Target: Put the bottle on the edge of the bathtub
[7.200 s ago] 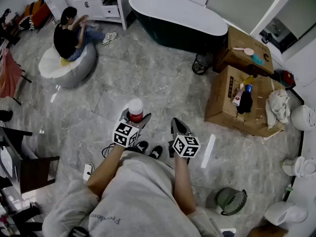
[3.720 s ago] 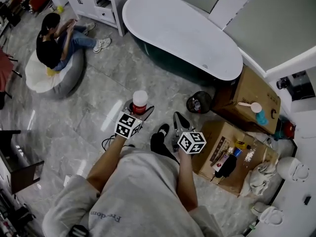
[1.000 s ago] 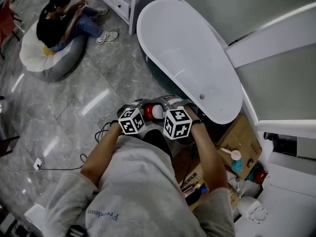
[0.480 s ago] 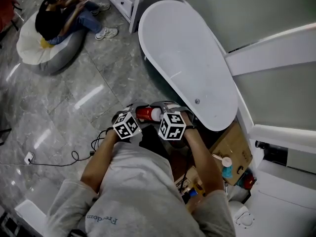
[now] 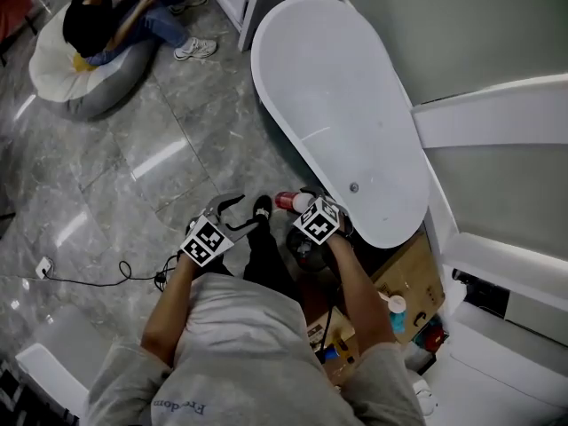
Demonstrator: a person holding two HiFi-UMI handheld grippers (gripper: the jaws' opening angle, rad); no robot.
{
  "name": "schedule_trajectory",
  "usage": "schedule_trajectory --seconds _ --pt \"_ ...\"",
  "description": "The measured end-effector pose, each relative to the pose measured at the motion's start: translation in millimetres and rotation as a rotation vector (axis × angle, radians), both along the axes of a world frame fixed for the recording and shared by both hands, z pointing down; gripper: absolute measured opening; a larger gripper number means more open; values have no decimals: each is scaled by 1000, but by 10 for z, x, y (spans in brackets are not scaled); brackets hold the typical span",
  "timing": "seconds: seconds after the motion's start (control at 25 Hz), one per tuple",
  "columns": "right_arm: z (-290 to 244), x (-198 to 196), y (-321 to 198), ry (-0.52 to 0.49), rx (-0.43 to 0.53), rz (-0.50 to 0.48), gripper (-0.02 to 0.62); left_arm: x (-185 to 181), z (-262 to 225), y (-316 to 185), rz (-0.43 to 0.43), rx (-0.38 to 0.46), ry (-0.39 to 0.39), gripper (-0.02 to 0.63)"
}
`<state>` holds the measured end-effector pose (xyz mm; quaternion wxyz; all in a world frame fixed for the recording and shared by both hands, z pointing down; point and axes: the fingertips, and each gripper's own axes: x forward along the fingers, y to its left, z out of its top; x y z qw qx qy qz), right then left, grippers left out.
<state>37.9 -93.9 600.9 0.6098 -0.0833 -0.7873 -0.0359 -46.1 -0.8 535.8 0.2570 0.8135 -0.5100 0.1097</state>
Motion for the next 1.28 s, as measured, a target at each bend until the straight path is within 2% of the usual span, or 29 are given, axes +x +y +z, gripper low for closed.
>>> schedule_trajectory --seconds 0.16,0.36,0.56,0.76,0.92,1.04,1.2,1.28 --pt "422 257 -420 30 -20 273 290 77 110 -136 -36 -31 55 345" --pt "1002 503 -752 52 -22 488 290 231 321 -294 -7 -76 53 345" --pt "1611 695 -1003 39 -42 693 288 347 519 -549 -16 -109 69 345" --pt "2182 933 -1066 56 -50 819 288 528 776 -786 2 -139 91 342" --pt "2602 1025 -1082 40 -41 873 288 582 1056 -904 40 -183 62 338" --pt "2898 1243 -1082 26 -39 945 288 665 1198 -962 32 -212 68 333" --pt "3096 1507 -1078 80 -35 1053 290 769 1318 -943 59 -241 92 331" --pt "3279 1554 -1102 96 -34 1101 290 739 1404 -918 75 -257 78 330"
